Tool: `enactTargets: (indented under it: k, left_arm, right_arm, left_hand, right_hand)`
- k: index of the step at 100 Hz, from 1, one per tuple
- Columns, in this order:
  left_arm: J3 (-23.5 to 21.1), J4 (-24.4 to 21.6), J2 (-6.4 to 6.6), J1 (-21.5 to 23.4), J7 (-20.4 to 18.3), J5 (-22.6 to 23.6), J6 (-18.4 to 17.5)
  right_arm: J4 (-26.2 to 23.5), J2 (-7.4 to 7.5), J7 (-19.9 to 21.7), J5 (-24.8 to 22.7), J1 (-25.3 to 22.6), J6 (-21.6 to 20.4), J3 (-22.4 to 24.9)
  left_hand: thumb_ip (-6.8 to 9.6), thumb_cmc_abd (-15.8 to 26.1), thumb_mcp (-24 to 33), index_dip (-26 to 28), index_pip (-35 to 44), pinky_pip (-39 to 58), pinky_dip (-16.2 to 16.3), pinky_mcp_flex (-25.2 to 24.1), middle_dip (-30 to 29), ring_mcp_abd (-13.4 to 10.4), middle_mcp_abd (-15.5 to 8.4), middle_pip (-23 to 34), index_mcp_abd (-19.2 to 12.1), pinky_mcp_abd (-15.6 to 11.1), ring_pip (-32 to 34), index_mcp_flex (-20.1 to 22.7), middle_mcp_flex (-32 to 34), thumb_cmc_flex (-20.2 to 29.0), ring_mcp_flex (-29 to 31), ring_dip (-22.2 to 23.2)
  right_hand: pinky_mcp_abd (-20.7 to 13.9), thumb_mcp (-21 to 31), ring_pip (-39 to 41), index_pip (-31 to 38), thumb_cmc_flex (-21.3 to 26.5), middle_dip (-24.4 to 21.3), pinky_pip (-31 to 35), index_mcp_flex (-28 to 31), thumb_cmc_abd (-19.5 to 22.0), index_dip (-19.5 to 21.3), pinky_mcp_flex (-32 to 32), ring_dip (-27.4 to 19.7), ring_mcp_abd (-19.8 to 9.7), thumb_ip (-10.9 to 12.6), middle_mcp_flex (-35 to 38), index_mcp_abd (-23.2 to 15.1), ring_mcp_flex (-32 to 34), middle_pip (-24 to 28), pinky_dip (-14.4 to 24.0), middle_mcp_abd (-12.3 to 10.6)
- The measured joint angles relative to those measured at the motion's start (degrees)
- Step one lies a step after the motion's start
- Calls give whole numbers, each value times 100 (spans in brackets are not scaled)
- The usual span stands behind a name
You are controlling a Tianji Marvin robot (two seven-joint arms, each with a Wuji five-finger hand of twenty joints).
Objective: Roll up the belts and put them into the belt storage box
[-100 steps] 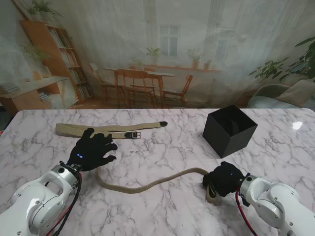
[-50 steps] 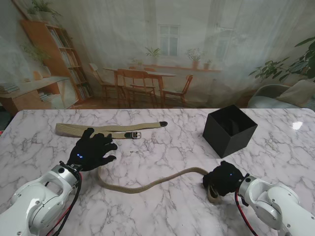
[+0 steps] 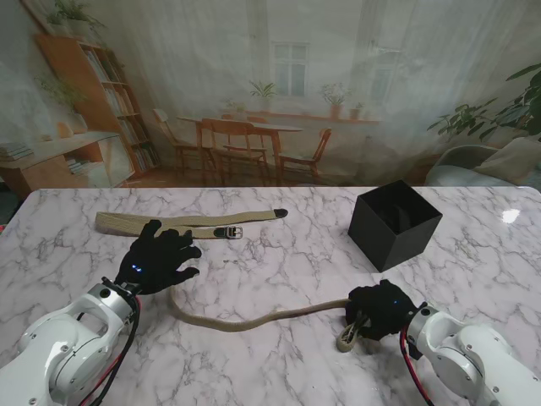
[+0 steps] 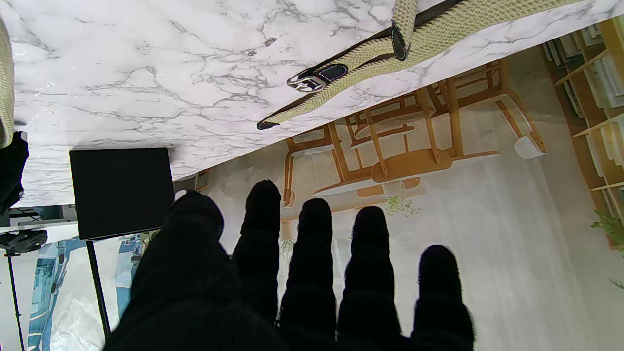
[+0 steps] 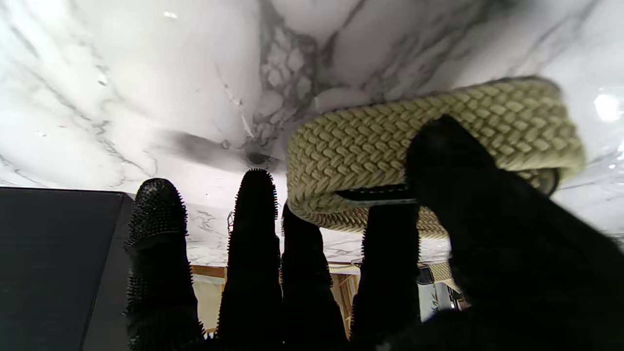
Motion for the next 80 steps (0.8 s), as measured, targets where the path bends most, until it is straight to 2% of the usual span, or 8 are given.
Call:
enactTargets:
  k: [14, 23, 45, 50, 59, 68, 76, 80]
  left_arm:
    - [2, 1, 0, 0, 0, 0, 0]
    - [2, 1, 0, 0, 0, 1, 0]
    - [2, 3, 0, 0, 6, 4, 1]
    - [3, 3, 0, 0, 9, 4, 1]
    - [5, 4, 0, 0, 16, 6, 0]
    - [5, 5, 0, 0, 23, 7, 0]
    - [5, 5, 0, 0, 26, 7, 0]
    - [6, 5, 0, 0, 27, 8, 0]
  right_arm:
    - [184, -6, -405, 42, 68, -26, -105]
    - [351, -20, -799, -4, 125, -83, -169]
    - [618, -35, -1578, -304, 216, -190, -275]
    - [660, -35, -1627, -311, 237, -208, -294]
    - [735, -34, -1705, -313, 279, -232, -339]
    - [836, -34, -1869, -308, 331, -235, -405]
    - [868, -39, -1877, -255, 347, -230, -423]
    - [888, -44, -1888, -220, 356, -228, -435]
  left_hand:
    - [0, 0, 0, 0, 0, 0, 0, -1, 0, 0, 0, 0, 1, 0, 0, 0, 0, 0, 0, 0]
    - [0, 0, 0, 0, 0, 0, 0, -1, 0, 0, 0, 0, 1, 0, 0, 0, 0, 0, 0, 0]
    - [0, 0, 0, 0, -1, 0, 0, -1, 0, 0, 0, 0, 1, 0, 0, 0, 0, -1, 0, 0]
    - [0, 0, 0, 0, -1, 0, 0, -1, 0, 0, 0, 0, 1, 0, 0, 0, 0, -1, 0, 0]
    - [0, 0, 0, 0, -1, 0, 0, -1, 0, 0, 0, 0, 1, 0, 0, 0, 0, -1, 0, 0]
    - [0, 0, 0, 0, -1, 0, 0, -1, 0, 0, 0, 0, 1, 0, 0, 0, 0, -1, 0, 0]
    - [0, 0, 0, 0, -1, 0, 0, -1, 0, 0, 0, 0, 1, 0, 0, 0, 0, -1, 0, 0]
    - [0, 0, 0, 0, -1, -1, 0, -1, 0, 0, 0, 0, 1, 0, 0, 0, 0, -1, 0, 0]
  right_hand:
    - [-7, -121, 0, 120, -3, -99, 3, 63, -1, -62, 165, -11, -337, -61, 1743, 274, 640, -17, 0, -421]
    - [-62, -244, 137, 140, -5, -80, 104, 120, -1, -62, 306, 7, -423, -79, 2468, 280, 1143, 60, 0, -446]
    - [-513, -354, 575, 190, -14, 209, 593, 123, 7, -228, 654, 328, -479, -140, 3389, 471, 1794, 218, 79, -553]
    - [-524, -272, 586, -368, -89, 234, 663, -6, 168, -204, 699, 405, -489, -140, 3505, 512, 1865, 228, 83, -575]
    - [-583, -67, 706, -1184, -89, 286, 745, -1165, 305, -20, 801, 473, -490, -3, 3725, 538, 2038, 316, 91, -578]
    - [-642, 59, 888, -1307, -150, 348, 851, -2359, 365, 161, 905, 551, -458, 217, 3874, 754, 2249, 693, 117, -546]
    - [-650, 58, 1013, -1160, -151, 371, 927, -2797, 379, 252, 1025, 652, -313, 400, 3955, 751, 2435, 951, 138, -438]
    - [-650, 59, 1110, -1048, -151, 415, 961, -2853, 486, 263, 1060, 674, -239, 438, 3961, 456, 2489, 1100, 139, -376]
